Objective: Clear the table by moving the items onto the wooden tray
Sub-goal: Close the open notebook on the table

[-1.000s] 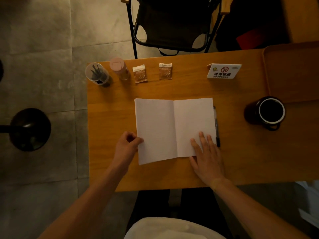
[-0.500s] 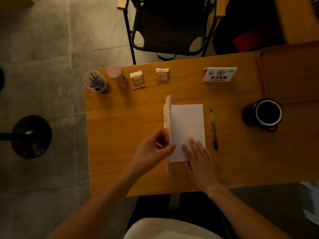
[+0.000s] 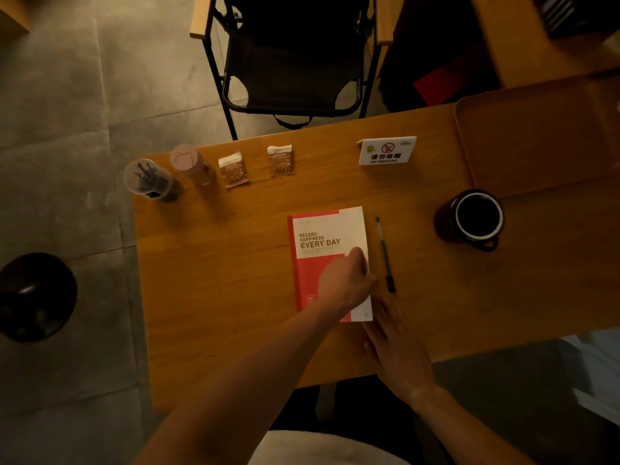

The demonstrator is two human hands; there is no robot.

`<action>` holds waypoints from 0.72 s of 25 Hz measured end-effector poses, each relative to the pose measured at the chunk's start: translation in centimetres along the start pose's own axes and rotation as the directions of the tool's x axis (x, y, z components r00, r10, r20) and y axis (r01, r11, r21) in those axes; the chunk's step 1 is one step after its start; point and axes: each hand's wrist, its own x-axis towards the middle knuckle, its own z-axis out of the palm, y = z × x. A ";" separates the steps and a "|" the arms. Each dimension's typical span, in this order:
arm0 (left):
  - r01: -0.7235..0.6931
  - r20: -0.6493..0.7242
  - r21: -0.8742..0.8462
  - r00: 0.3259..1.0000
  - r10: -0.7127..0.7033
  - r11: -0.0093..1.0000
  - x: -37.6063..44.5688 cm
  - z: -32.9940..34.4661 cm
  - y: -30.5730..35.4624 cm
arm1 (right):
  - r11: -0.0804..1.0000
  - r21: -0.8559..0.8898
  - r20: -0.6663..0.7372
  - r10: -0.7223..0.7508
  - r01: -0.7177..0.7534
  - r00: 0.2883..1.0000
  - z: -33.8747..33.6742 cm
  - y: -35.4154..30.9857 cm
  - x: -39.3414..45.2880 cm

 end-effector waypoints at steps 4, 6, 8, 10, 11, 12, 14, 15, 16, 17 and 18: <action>-0.004 -0.028 0.061 1.000 0.006 0.998 0.4 1.0 0.2 | 1.000 -0.005 -0.031 -0.001 0.000 1.000 0.4 0.9 -1.1; -0.001 -0.012 0.052 1.000 0.001 0.999 0.4 1.2 0.1 | 0.999 0.031 -0.048 -0.025 0.026 0.999 0.5 1.5 -1.4; 0.007 0.053 -0.017 0.999 -0.006 1.000 0.4 0.7 -0.3 | 0.993 0.114 -0.084 -0.020 0.030 0.996 0.1 2.1 -1.3; 0.001 0.111 -0.094 0.994 0.009 0.996 0.5 -0.8 -1.3 | 0.981 0.191 -0.183 0.059 -0.023 0.981 -0.5 2.6 -0.8; -0.023 0.084 -0.062 0.996 0.028 0.998 0.5 -2.0 -2.0 | 0.970 0.233 -0.208 0.116 -0.066 0.971 -1.0 2.8 -0.1; -0.056 0.010 0.031 0.998 0.056 0.998 0.7 -3.3 -3.0 | 0.953 0.281 -0.214 0.181 -0.117 0.960 -1.7 2.8 1.1; -0.100 -0.149 0.281 0.978 0.147 0.954 1.3 -6.2 -5.2 | 0.887 0.392 -0.180 0.334 -0.243 0.925 -3.0 2.8 4.1; -0.092 -0.193 0.376 0.966 0.175 0.922 1.8 -7.6 -6.1 | 0.840 0.440 -0.126 0.407 -0.316 0.905 -3.6 2.7 5.7; -0.065 -0.203 0.434 0.965 0.168 0.899 2.3 -8.7 -6.8 | 0.797 0.470 -0.070 0.461 -0.378 0.885 -4.1 2.6 7.2; -0.035 -0.187 0.458 0.973 0.135 0.888 2.8 -9.7 -7.3 | 0.770 0.481 -0.025 0.491 -0.420 0.871 -4.5 2.6 8.6; -0.012 -0.159 0.462 0.983 0.096 0.887 3.3 -10.3 -7.5 | 0.759 0.477 0.004 0.502 -0.443 0.865 -4.8 2.5 9.7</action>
